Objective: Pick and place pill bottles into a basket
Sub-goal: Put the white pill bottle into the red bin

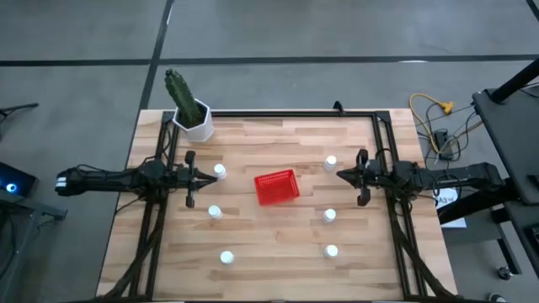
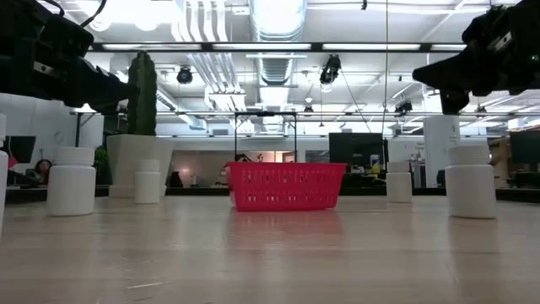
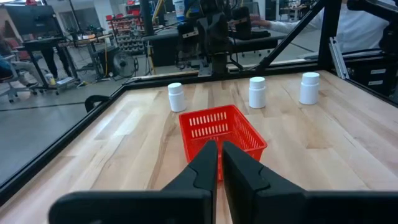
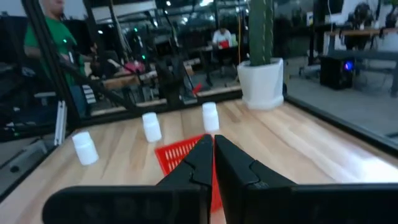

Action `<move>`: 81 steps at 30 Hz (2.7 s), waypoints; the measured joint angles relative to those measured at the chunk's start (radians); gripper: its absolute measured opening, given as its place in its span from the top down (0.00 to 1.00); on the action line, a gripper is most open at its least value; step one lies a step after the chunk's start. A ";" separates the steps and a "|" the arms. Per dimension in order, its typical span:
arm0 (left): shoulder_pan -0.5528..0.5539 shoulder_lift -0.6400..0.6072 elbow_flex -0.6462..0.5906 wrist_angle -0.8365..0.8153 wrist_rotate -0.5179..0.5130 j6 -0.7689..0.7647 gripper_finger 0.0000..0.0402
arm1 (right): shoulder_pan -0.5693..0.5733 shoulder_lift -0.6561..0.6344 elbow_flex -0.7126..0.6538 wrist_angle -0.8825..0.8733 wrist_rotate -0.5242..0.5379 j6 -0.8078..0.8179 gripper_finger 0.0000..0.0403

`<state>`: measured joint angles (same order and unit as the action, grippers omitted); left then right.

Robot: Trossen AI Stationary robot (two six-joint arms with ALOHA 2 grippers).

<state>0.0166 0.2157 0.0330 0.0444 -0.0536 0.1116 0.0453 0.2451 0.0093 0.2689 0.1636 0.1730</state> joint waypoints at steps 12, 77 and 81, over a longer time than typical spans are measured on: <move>0.000 0.000 0.000 0.000 0.000 0.000 0.99 | 0.000 0.000 0.000 0.341 -0.081 -0.140 0.98; 0.000 0.000 0.000 0.000 0.000 0.000 0.99 | 0.000 0.778 1.802 -0.996 -0.185 -0.353 0.98; 0.000 0.000 0.000 0.000 0.000 0.000 0.99 | 0.000 0.843 1.878 -1.181 -0.184 -0.306 0.98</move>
<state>0.0162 0.2153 0.0330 0.0444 -0.0532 0.1116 0.0456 1.0880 1.8876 -0.9124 -0.0208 -0.1325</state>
